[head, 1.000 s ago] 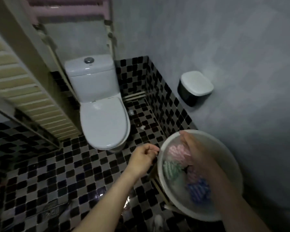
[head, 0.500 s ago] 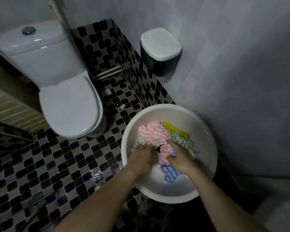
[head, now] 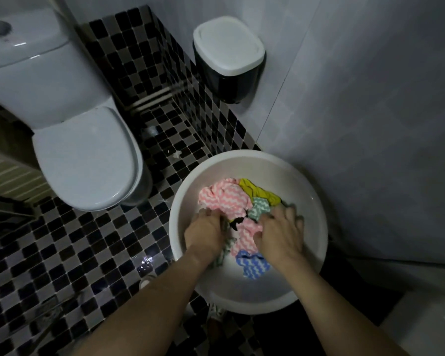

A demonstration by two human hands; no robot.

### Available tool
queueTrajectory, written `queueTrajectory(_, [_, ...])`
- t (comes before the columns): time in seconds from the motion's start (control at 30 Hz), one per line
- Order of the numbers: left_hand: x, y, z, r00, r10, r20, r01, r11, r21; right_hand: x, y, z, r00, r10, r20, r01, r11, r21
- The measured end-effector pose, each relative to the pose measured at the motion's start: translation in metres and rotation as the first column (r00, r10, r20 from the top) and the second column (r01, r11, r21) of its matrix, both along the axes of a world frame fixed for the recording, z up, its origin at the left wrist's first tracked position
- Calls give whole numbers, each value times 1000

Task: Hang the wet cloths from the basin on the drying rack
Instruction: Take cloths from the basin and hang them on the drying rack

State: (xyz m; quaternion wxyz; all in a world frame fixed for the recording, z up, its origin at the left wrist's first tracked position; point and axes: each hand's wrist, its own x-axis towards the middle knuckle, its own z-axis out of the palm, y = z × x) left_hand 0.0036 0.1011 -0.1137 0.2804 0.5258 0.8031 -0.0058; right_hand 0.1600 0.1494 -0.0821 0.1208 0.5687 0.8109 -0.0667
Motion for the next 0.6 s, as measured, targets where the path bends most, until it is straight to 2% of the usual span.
queueTrajectory(0.07, [-2, 2, -5, 998, 47, 32, -46, 999, -22, -3, -6, -1, 987, 99, -127, -89, 993, 83])
queueTrajectory(0.13, [-1, 3, -5, 999, 39, -7, -39, 998, -53, -5, -10, -5, 959, 156, -237, -141, 987, 80])
queueTrajectory(0.17, [0, 3, -5, 999, 33, -18, -34, 999, -41, -6, -10, -5, 937, 129, -324, -117, 991, 58])
queueTrajectory(0.23, [-2, 2, -5, 992, 83, 93, -89, 994, 57, -6, -7, -3, 828, -83, -555, 44, 996, -83])
queueTrajectory(0.3, [-6, 2, 4, 915, 221, 337, -280, 950, 140, -5, -1, 3, 624, -366, -690, 204, 929, -307])
queueTrajectory(0.33, [-8, 2, 13, 820, 307, 484, -412, 902, 126, -3, 2, 9, 553, -444, -705, 244, 895, -372])
queueTrajectory(0.37, [-10, 2, 23, 679, 374, 631, -539, 838, 83, -1, 4, 15, 508, -483, -713, 263, 875, -406])
queueTrajectory(0.43, [-13, 0, 48, 380, 408, 830, -692, 721, -38, 3, 6, 37, 488, -488, -724, 260, 873, -413])
queueTrajectory(0.47, [-13, -2, 59, 274, 397, 876, -724, 685, -84, 6, 7, 48, 526, -448, -723, 240, 894, -379])
queueTrajectory(0.57, [-18, -7, 87, -30, 310, 950, -776, 591, -218, 10, 7, 88, 770, -143, -622, 81, 989, -127])
queueTrajectory(0.6, [-19, -8, 94, -123, 282, 951, -779, 567, -269, 10, 7, 102, 795, -80, -601, 43, 996, -76])
